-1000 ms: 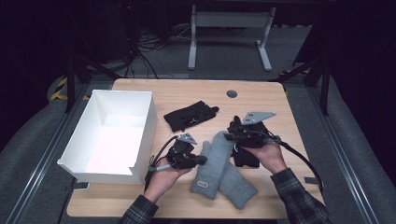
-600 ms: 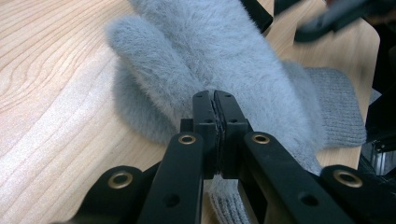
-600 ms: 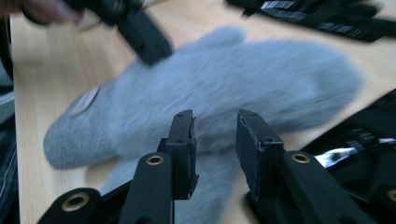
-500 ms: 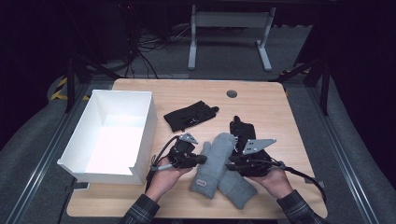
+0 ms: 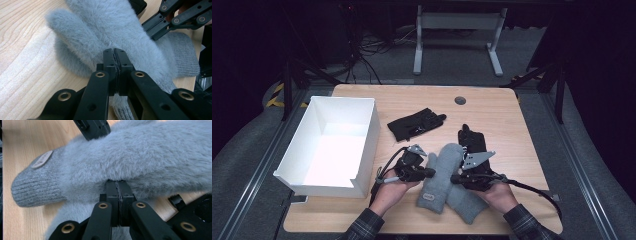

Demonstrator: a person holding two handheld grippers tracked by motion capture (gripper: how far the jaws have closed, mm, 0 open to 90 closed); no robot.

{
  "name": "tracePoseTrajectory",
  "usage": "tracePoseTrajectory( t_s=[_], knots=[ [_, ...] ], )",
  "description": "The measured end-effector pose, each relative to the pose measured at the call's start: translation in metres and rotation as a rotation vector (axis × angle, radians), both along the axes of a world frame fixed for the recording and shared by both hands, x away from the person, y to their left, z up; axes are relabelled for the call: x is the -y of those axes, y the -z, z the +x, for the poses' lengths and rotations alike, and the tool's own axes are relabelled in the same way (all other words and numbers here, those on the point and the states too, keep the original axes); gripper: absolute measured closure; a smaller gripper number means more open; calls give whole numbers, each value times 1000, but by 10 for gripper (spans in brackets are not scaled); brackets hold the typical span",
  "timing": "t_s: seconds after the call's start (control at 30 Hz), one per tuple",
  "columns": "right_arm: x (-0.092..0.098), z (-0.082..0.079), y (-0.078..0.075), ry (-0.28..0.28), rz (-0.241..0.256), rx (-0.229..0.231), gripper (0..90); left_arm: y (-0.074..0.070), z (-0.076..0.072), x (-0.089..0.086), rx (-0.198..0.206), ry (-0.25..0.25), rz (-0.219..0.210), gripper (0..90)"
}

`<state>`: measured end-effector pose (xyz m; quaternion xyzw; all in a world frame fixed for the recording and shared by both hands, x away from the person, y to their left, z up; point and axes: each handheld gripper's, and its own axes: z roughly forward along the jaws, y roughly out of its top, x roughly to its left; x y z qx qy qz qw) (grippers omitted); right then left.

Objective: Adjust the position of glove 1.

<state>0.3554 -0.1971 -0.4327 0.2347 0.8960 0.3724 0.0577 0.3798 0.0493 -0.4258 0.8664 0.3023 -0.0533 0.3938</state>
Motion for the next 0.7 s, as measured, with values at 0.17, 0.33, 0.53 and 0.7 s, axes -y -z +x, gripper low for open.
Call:
tracePoseTrajectory(
  t_s=[0.17,0.33,0.53,0.7],
  knots=[
    [4,-1,-9,6,55,11,900,-7,-3,-3,-11,10,-34,891],
    [11,0,-18,30,106,27,900,-11,-5,-4,-1,9,-44,890],
    [8,-4,-14,-9,107,14,631,-7,-2,-4,-6,0,-31,890],
    [-2,-6,-6,-16,53,38,619,-3,-2,-2,-15,3,-22,890]
  ],
)
